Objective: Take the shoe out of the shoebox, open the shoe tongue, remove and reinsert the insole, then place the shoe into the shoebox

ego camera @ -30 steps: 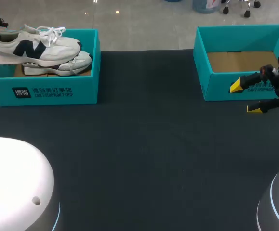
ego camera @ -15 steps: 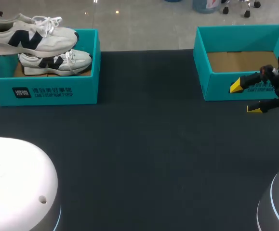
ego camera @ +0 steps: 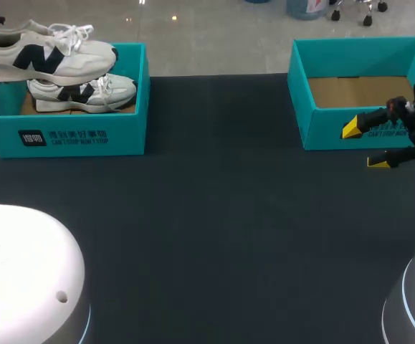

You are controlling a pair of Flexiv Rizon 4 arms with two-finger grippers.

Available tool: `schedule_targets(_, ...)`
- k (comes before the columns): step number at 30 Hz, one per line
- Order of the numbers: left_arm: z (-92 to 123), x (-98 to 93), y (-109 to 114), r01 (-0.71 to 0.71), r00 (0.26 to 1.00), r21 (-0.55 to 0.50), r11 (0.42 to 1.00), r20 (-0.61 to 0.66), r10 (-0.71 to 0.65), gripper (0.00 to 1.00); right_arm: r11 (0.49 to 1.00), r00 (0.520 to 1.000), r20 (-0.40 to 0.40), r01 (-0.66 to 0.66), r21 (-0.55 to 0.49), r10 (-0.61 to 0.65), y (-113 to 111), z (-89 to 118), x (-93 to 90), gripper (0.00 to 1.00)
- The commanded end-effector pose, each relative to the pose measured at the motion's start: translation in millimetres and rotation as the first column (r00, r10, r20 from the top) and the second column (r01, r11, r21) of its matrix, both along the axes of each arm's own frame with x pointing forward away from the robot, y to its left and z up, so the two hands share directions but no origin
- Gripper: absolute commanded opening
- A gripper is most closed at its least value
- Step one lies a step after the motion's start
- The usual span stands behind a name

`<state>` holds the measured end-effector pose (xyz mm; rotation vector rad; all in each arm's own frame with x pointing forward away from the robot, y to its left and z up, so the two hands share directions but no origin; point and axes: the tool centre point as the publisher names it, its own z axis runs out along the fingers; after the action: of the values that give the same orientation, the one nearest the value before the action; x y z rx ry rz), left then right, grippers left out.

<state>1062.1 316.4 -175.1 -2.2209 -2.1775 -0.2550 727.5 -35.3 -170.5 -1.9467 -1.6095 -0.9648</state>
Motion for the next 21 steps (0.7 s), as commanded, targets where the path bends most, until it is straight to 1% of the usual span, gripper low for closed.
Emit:
schedule_targets(1,2.1,-2.1,0.2,0.001,1.000,0.000,1.000,0.003,-0.001,0.00,1.000,1.000,-0.001,0.002,-0.003,-0.002,0.3,-0.3,-0.2,1.00)
schedule_targets(3,2.1,-2.1,0.2,0.001,1.000,0.000,1.000,0.003,-0.001,0.00,1.000,1.000,-0.001,0.002,-0.003,-0.002,0.3,-0.3,-0.2,1.00)
schedule_targets(8,9.1,-19.0,-16.4,-0.020,1.000,0.009,1.000,-0.021,0.020,0.00,1.000,1.000,-0.001,0.002,-0.003,-0.002,0.3,-0.3,-0.2,1.00)
schedule_targets(10,9.7,-26.8,-23.1,-0.037,0.998,0.007,0.999,-0.041,0.037,0.00,1.000,1.000,-0.001,0.002,-0.003,-0.002,0.3,-0.3,-0.2,1.00)
schedule_targets(21,18.8,-76.0,-64.5,-0.075,0.996,0.010,0.997,-0.045,0.076,0.00,1.000,1.000,-0.001,0.002,-0.003,-0.002,0.3,-0.3,-0.2,1.00)
